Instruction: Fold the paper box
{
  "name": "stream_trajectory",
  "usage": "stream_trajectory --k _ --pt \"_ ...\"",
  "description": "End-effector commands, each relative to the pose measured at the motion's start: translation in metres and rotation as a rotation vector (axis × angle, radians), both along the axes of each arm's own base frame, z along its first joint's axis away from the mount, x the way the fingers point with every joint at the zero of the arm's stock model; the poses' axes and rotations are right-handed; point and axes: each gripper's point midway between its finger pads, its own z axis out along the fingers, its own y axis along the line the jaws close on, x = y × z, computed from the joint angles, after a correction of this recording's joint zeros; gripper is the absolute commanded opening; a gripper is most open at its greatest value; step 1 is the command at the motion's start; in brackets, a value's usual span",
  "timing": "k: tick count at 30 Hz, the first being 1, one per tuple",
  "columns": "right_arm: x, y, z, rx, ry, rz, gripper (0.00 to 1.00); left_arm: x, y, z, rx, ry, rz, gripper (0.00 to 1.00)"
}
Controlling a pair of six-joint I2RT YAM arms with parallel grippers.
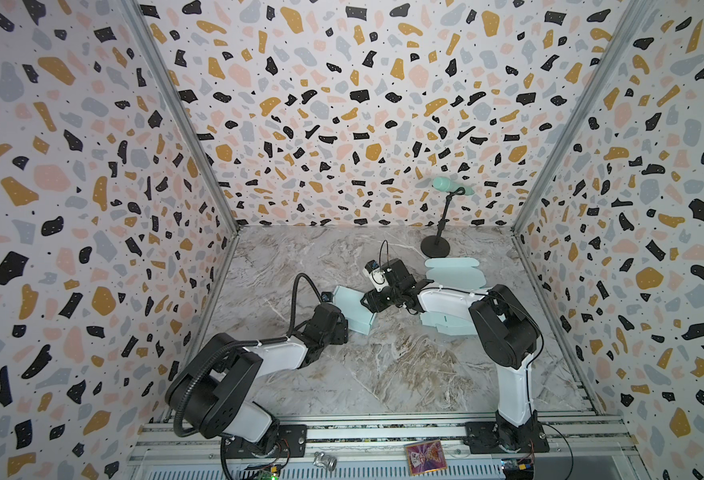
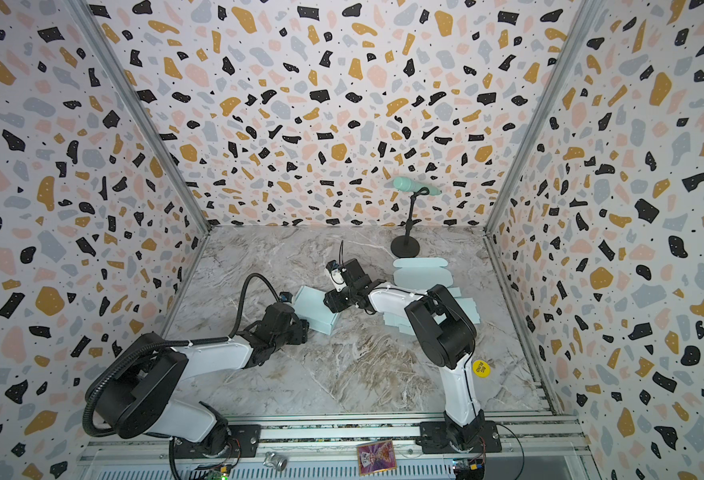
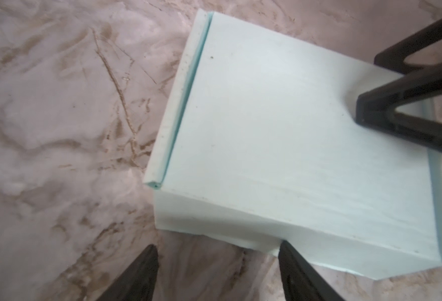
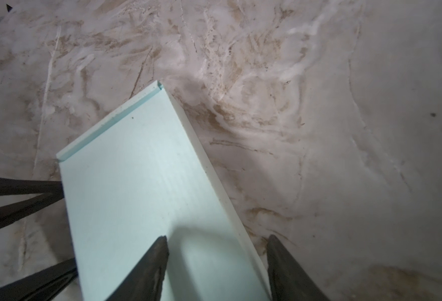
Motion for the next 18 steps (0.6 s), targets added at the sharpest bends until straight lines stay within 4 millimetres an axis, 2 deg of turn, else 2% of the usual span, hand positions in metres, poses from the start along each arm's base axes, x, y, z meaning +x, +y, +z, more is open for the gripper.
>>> stream_trajectory --k 1,5,6,8,10,12,16,18 --pt "-0.027 -0.010 -0.007 -0.026 0.101 0.002 0.62 -0.012 0.004 0.006 -0.020 0.004 -0.010 0.75" --pt "-0.021 -0.010 0.012 0.013 0.074 -0.020 0.62 -0.030 0.009 0.011 -0.041 0.021 -0.023 0.74" --pt "-0.020 -0.010 0.015 0.022 0.071 -0.025 0.62 -0.034 0.009 0.013 -0.059 0.021 -0.029 0.70" --pt "-0.018 -0.011 0.024 0.046 0.064 -0.037 0.62 -0.042 0.003 0.016 -0.110 0.020 -0.042 0.61" --pt "-0.014 -0.011 0.031 0.075 0.062 -0.047 0.62 -0.049 -0.009 0.018 -0.177 0.023 -0.080 0.40" --pt "-0.010 -0.012 0.035 0.095 0.060 -0.056 0.62 -0.053 -0.018 0.020 -0.204 0.017 -0.104 0.26" --pt "-0.002 -0.013 0.039 0.104 0.055 -0.073 0.61 -0.052 -0.034 0.026 -0.264 -0.009 -0.138 0.09" --pt "0.003 -0.014 0.037 0.106 0.058 -0.080 0.61 -0.053 -0.043 0.026 -0.303 -0.011 -0.155 0.06"
